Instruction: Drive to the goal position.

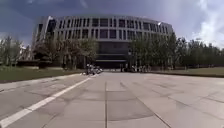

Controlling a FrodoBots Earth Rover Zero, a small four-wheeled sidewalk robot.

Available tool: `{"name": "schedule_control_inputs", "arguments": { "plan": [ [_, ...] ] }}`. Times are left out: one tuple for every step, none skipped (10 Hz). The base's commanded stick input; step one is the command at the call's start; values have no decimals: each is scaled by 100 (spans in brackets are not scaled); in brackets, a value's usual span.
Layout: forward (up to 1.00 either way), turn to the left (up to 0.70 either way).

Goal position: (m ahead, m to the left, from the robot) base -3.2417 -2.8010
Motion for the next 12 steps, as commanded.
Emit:
{"name": "schedule_control_inputs", "arguments": {
  "plan": [
    [50, 0],
    [50, 0],
    [50, 0],
    [50, 0],
    [50, 0],
    [50, 0],
    [50, 0],
    [50, 0],
    [50, 0],
    [50, 0],
    [50, 0],
    [50, 0]
  ]
}}
